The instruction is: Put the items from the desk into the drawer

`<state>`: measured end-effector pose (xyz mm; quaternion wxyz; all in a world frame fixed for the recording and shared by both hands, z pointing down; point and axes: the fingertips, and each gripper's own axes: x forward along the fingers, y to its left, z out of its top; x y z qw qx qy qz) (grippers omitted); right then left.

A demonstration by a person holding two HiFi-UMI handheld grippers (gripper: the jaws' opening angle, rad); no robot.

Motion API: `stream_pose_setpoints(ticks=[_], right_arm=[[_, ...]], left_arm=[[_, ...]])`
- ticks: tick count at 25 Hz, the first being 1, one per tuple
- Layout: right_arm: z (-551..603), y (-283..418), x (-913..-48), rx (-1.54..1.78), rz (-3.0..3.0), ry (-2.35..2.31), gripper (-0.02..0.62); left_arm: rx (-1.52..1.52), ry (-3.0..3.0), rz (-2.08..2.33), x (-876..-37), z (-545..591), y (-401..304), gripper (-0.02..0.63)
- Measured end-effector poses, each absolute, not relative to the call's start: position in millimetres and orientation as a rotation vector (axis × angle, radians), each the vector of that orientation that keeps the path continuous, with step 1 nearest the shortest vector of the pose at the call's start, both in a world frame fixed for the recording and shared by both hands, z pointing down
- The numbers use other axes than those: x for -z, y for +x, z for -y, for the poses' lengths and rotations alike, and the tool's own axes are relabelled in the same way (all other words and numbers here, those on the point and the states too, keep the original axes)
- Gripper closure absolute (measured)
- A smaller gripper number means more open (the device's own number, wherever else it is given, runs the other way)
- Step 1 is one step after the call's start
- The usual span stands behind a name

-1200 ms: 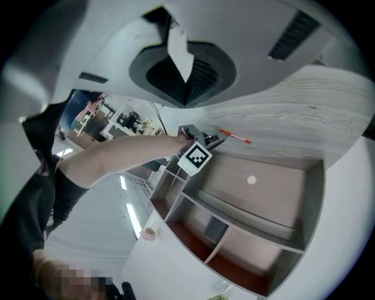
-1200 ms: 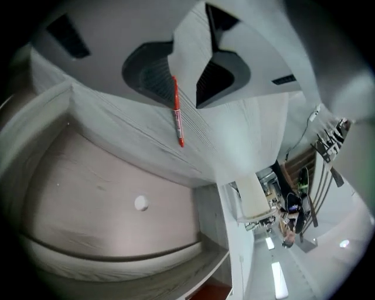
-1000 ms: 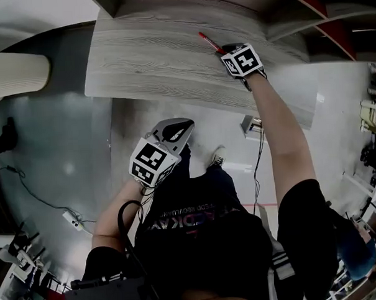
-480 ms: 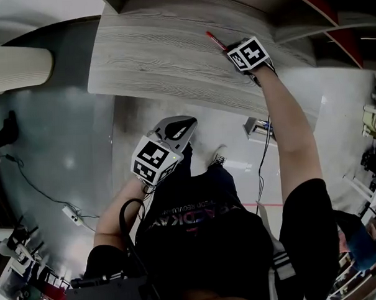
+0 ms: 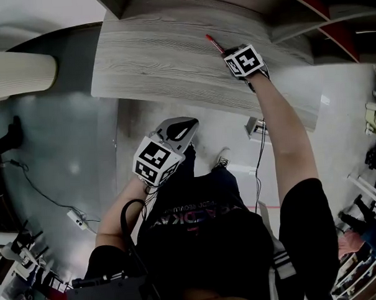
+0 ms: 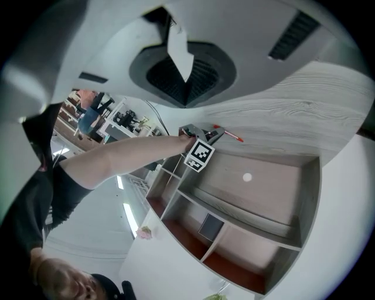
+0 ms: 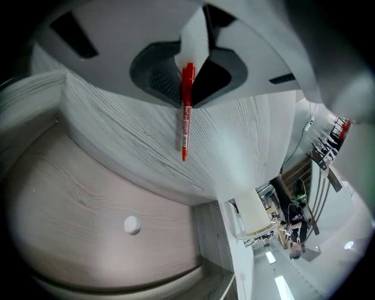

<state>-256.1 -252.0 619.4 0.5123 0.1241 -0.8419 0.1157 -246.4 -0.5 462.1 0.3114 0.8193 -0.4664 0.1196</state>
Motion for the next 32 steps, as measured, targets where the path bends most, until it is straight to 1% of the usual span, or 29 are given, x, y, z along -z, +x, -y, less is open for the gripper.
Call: stream_pose_setpoints(ticks=[4,10,17,23,27,32], right_arm=[[248.4,-248.9,-596.6,-0.309,2.137,0.378,0.523],[221.9,-221.7,-522.1,-0.420,2.381,0.515,0.523],[179.4,-136.6,-454.5,-0.609,2.563,0.809,0.523],[136.0,-43.7,-420.0,-0.679,2.564,1.094,0.523],[104.9,22.5,-411.4,-0.721,2.499,1.321,0.523],[64.9,54.5,-429.1,-0.871,2.463,1.439,0.523]], left_arm=[[-0.320,2.187,1.217,-461.1,1.6,-246.7,0.595],[-0.314,2.264,1.152,-451.0,15.2,-233.4,0.595],[-0.331,2.381,1.022,-434.5,41.0,-187.0,0.595],[-0.341,2.500,0.826,-416.0,46.7,-116.5,0.595],[-0.353,2.570,0.643,-411.3,40.5,-62.5,0.595],[-0.421,2.573,0.523,-421.5,16.2,-29.1,0.595]])
